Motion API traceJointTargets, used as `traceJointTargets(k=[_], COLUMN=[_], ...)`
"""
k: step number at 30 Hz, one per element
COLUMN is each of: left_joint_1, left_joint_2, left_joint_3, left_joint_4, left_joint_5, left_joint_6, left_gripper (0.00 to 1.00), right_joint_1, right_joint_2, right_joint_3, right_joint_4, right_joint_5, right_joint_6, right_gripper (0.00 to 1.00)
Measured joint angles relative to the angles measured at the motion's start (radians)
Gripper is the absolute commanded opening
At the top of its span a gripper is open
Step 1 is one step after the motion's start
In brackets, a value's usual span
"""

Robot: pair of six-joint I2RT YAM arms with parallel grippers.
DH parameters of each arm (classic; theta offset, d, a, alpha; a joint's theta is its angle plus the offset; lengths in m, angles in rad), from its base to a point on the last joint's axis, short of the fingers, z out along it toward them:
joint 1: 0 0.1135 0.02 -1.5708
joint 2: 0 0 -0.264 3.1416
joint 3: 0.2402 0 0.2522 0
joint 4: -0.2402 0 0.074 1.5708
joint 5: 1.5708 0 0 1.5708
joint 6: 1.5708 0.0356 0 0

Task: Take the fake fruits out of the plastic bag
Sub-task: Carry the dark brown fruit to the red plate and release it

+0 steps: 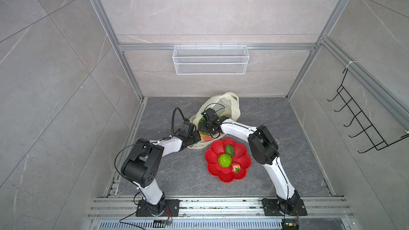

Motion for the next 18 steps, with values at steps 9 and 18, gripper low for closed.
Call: traceJointTargets(k=[9,18], left_joint_1=[0.000,0.000], left_joint_2=[0.000,0.000], left_joint_3=[0.000,0.000], left_joint_4=[0.000,-0.001], left_joint_5=[-0.001,-0.002], left_joint_6=[0.000,0.001], left_gripper=[0.03,0.03], right_joint_1=[0.000,0.000], right_joint_2=[-0.121,-0.323], right_joint_3=[-0.004,-0.093], right_joint_4=[-0.079,-0.225], right_joint_5=[0.024,0.019], right_joint_6=[-0.104,-0.246], right_gripper=[0.62,0.62])
